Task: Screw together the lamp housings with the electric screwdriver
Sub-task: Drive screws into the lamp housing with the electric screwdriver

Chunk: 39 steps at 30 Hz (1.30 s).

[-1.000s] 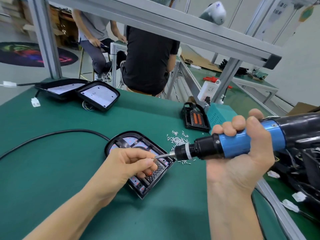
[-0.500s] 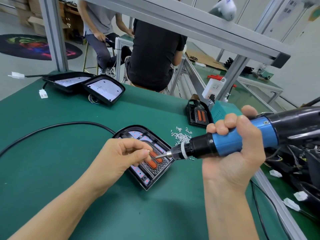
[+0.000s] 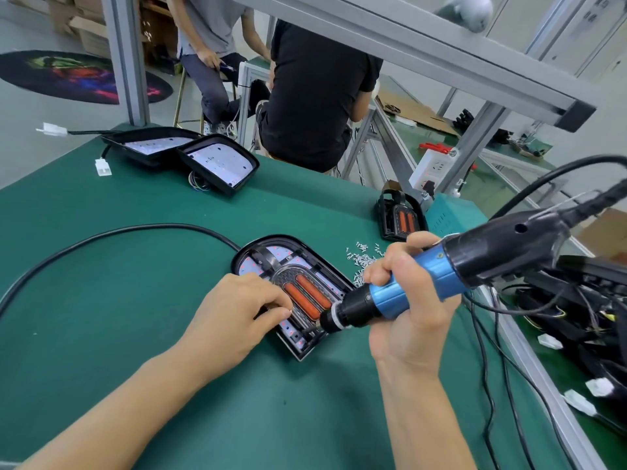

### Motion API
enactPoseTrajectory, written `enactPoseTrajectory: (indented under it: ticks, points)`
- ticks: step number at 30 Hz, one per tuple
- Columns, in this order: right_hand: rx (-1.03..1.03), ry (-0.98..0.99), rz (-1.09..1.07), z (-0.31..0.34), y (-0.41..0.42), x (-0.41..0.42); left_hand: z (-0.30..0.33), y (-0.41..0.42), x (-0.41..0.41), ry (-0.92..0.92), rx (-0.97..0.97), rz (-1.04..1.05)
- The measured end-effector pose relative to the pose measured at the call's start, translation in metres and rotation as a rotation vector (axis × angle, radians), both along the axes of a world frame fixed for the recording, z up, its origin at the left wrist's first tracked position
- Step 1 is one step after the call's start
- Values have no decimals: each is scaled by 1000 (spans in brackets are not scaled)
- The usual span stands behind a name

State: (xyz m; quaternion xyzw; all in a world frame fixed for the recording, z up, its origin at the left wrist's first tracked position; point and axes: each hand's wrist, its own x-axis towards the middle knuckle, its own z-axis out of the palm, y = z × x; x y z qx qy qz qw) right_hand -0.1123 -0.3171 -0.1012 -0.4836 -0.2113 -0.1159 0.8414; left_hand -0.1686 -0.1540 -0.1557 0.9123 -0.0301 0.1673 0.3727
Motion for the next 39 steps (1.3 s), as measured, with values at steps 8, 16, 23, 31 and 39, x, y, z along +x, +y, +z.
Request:
enactPoseTrajectory:
  ticks: [8,16,23,31,39]
  points:
    - [-54,-5,-13,-3,3,1,-1,2,3,-1,54,-20]
    - [-28,3,-1,2,3,-1,-3,2,4,23,-2,-7]
    - [152,126,-65,7,-9,0,2,11,4,48,-412,59]
    - [449,208,-19,30,-17,8,10,8,0,132,-713,-63]
    - [458,161,7,38,-13,4,16,0,-2,135,-741,-118]
